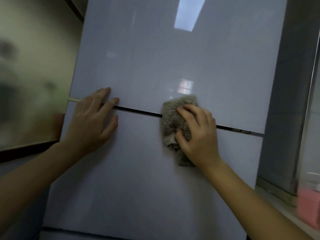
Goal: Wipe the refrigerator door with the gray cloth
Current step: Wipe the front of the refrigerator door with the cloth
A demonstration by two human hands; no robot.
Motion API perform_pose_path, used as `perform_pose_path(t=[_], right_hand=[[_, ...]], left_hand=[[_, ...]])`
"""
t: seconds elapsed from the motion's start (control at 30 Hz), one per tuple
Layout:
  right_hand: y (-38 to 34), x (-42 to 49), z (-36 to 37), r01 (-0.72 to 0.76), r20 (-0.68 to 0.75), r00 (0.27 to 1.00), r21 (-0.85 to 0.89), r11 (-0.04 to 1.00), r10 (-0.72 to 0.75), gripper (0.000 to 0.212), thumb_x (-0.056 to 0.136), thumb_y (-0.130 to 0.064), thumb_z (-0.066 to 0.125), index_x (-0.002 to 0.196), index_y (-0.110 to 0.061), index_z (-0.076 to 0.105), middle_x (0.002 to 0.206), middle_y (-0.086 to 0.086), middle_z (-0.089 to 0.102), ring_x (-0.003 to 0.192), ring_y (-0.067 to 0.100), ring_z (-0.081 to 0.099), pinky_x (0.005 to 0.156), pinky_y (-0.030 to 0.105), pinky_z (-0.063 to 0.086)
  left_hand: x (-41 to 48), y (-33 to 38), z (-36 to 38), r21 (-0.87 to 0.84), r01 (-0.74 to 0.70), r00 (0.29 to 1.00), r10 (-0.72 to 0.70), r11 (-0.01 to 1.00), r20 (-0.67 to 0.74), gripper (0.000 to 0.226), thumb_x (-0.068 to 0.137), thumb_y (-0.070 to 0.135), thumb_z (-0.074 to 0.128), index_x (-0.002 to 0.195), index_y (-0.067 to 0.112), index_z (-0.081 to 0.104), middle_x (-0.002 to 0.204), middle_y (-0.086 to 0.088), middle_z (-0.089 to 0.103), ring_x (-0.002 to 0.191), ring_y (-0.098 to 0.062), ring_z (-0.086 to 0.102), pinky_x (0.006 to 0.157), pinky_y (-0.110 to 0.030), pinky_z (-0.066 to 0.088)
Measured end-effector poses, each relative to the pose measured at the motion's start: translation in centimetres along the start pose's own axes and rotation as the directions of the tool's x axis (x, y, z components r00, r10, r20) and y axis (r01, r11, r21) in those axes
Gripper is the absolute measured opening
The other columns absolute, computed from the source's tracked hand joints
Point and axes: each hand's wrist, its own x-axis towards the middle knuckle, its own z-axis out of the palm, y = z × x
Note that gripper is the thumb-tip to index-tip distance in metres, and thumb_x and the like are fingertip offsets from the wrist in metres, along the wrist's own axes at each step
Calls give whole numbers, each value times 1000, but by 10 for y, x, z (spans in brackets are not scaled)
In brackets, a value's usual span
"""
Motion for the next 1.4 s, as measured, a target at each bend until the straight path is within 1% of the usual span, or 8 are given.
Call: perform_pose_path(t=[0.2, 0.4, 0.57, 0.9, 1.0, 1.17, 1.27, 1.4], right_hand=[[-10, 0, 6, 106, 22, 994, -13, 994, -106, 51, 79, -16, 64, 130, -14, 66, 132, 8, 64, 122, 31, 58, 97, 42, 47], [60, -37, -43, -23, -1, 1000, -96, 995, 23, 51, 87, -17, 64, 137, -12, 60, 136, 10, 59, 125, 31, 53, 108, 40, 42], [113, -71, -80, -112, -25, 994, -156, 981, 110, 49, 89, -21, 61, 136, -7, 59, 136, 14, 56, 122, 34, 51, 106, 46, 44], [97, -63, -62, -210, -102, 974, -82, 974, 201, 50, 86, -22, 63, 135, -11, 58, 134, 12, 54, 123, 29, 47, 105, 43, 41], [84, -49, -51, -196, -95, 977, -60, 979, 190, 50, 87, -24, 61, 135, -11, 57, 135, 12, 54, 124, 31, 48, 107, 40, 38], [57, -25, -30, -145, -67, 988, -26, 989, 143, 51, 88, -28, 62, 136, -14, 58, 137, 10, 54, 126, 28, 46, 104, 36, 36], [34, -8, -14, -51, -40, 998, -37, 998, 49, 53, 89, -29, 64, 139, -15, 58, 140, 7, 56, 130, 26, 47, 104, 36, 38], [-5, 22, 17, 87, 3, 996, -4, 996, -87, 56, 90, -30, 65, 144, -16, 55, 145, 6, 55, 135, 27, 49, 105, 37, 39]], left_hand=[[-3, 12, 10, -6, 59, 997, -59, 998, -49, 56, 97, 42, 38, 141, 8, 50, 155, -20, 39, 141, -43, 40, 109, -53, 34], [-3, 22, 20, -31, 103, 992, -105, 994, -75, 58, 95, 42, 39, 142, 8, 47, 158, -20, 34, 146, -41, 32, 113, -54, 29], [-6, 20, 26, -35, 111, 989, -114, 993, -98, 59, 94, 42, 41, 143, 9, 45, 158, -20, 33, 146, -42, 31, 116, -52, 26], [-5, 10, 23, -21, 80, 996, -80, 997, -37, 64, 94, 48, 34, 147, 12, 39, 160, -21, 28, 148, -42, 27, 119, -54, 23], [-5, 9, 19, 36, 31, 996, -28, 999, -84, 59, 96, 42, 38, 144, 8, 44, 156, -24, 35, 143, -44, 35, 113, -53, 31], [-3, -3, 10, 97, -31, 998, 36, 995, -52, 56, 97, 40, 38, 144, 10, 47, 154, -23, 38, 138, -45, 42, 108, -52, 37], [-3, -10, 2, 126, -81, 996, 85, 989, -28, 54, 97, 37, 40, 142, 9, 50, 153, -24, 41, 133, -45, 47, 105, -51, 39], [-12, -27, -10, 153, -40, 999, 40, 987, 3, 54, 97, 37, 40, 140, 8, 53, 152, -22, 44, 134, -41, 49, 103, -48, 40]])
